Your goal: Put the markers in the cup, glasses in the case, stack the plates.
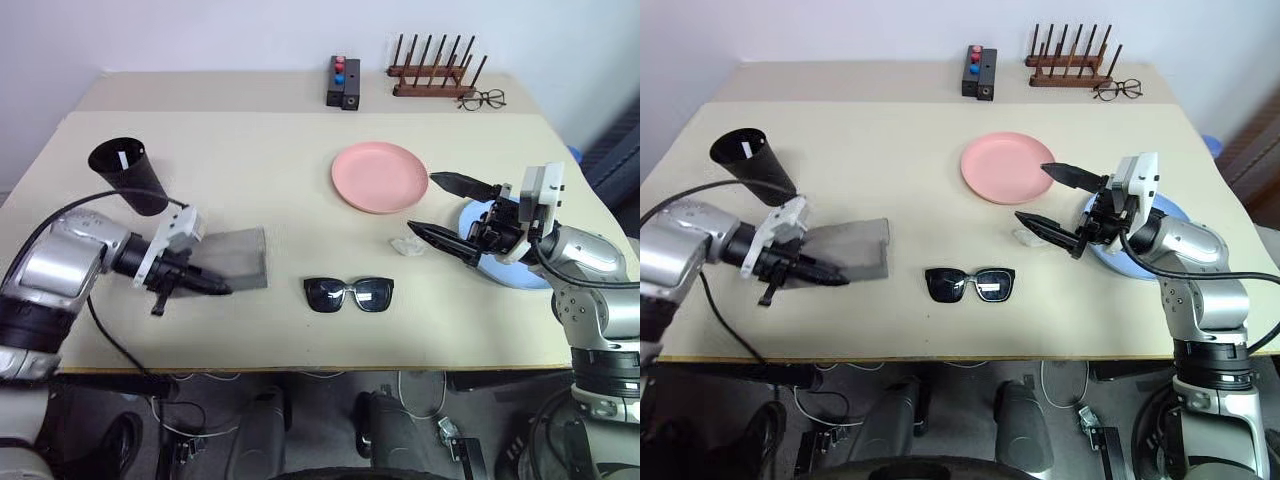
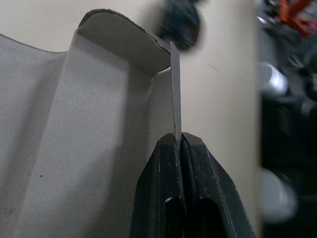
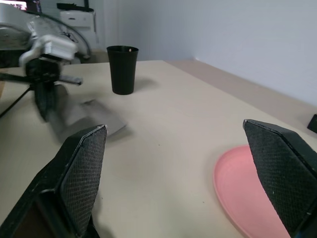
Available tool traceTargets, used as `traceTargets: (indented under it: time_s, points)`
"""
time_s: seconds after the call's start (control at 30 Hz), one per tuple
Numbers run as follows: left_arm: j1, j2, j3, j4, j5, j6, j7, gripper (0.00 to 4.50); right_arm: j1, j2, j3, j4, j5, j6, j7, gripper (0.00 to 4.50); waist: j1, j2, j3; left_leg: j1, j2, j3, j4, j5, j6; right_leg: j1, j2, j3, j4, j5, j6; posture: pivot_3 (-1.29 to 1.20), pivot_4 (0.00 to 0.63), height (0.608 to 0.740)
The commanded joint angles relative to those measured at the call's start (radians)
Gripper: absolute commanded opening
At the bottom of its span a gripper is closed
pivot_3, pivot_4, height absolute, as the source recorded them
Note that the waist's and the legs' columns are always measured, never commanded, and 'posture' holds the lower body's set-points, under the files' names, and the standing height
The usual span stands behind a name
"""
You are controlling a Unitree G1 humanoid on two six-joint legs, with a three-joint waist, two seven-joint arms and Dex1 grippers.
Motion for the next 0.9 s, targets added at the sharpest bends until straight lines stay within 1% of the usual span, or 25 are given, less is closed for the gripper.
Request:
traceTargets:
  time_s: [0.03, 0.13, 0.3, 0.5, 0.6, 0.67, 0.83, 0.9]
  points:
    - [0.038, 0.028, 0.028, -0.116, -0.056, 0.027, -0.003, 0.04, -0.01, -0.009, -0.017, -0.024, 0.008, -0.013, 0.001, 4.5, 0.002, 0.0, 0.0, 0.0, 0.0, 0.0, 0.0, 0.0, 0.0, 0.0, 0.0, 0.0, -0.001, 0.0, 0.0, 0.0, 0.15, 0.74]
    - [0.117, 0.025, 0.042, -0.21, -0.076, 0.035, 0.031, 0.04, -0.013, -0.008, -0.012, -0.024, 0.009, -0.012, 0.006, 4.5, -0.001, 0.0, 0.0, -0.001, 0.001, 0.001, -0.001, 0.0, 0.0, 0.0, 0.0, 0.0, -0.004, 0.001, -0.001, 0.0, 0.15, 0.74]
    - [0.187, 0.013, 0.046, -0.228, -0.067, -0.023, 0.07, 0.04, -0.016, -0.01, -0.012, -0.02, 0.008, -0.012, 0.011, 4.5, -0.003, 0.0, 0.0, -0.001, 0.003, 0.002, -0.002, 0.0, 0.001, -0.001, 0.002, 0.0, -0.004, 0.001, -0.001, 0.0, 0.15, 0.74]
    - [0.212, -0.008, 0.036, -0.243, -0.073, -0.055, 0.102, 0.04, -0.016, -0.012, -0.013, -0.022, 0.007, -0.01, 0.011, 4.5, -0.001, 0.001, 0.0, -0.001, 0.005, 0.002, -0.001, 0.0, 0.0, -0.001, 0.004, 0.0, -0.005, 0.001, -0.002, 0.0, 0.15, 0.74]
    - [0.197, -0.012, 0.033, -0.246, -0.08, -0.03, 0.113, 0.93, -0.014, -0.015, -0.015, -0.026, 0.009, -0.007, 0.012, 4.5, -0.001, 0.001, 0.0, -0.001, 0.005, 0.003, -0.001, 0.0, 0.0, -0.001, 0.004, 0.0, -0.006, 0.002, -0.003, 0.0, 0.15, 0.74]
    - [0.182, -0.015, 0.042, -0.25, -0.096, -0.005, 0.12, 1.87, -0.015, -0.017, -0.017, -0.022, 0.008, -0.008, 0.014, 4.5, -0.002, 0.001, 0.0, -0.001, 0.005, 0.003, -0.002, 0.0, 0.0, -0.001, 0.004, 0.0, -0.006, 0.002, -0.003, 0.0, 0.15, 0.74]
    - [0.153, -0.002, 0.044, -0.26, -0.116, 0.03, 0.115, 4.41, -0.019, -0.018, -0.019, 0.002, 0.005, -0.018, 0.025, 4.5, -0.002, 0.001, 0.0, -0.001, 0.006, 0.003, -0.002, 0.0, 0.0, -0.001, 0.005, 0.0, -0.006, 0.002, -0.003, 0.0, 0.15, 0.74]
    - [0.133, -0.004, 0.053, -0.26, -0.119, 0.031, 0.119, 4.47, -0.018, -0.017, -0.022, 0.021, 0.002, -0.03, 0.037, 4.5, -0.001, 0.001, 0.0, -0.001, 0.006, 0.003, -0.002, 0.0, 0.0, -0.001, 0.005, 0.0, -0.006, 0.002, -0.003, 0.0, 0.15, 0.74]
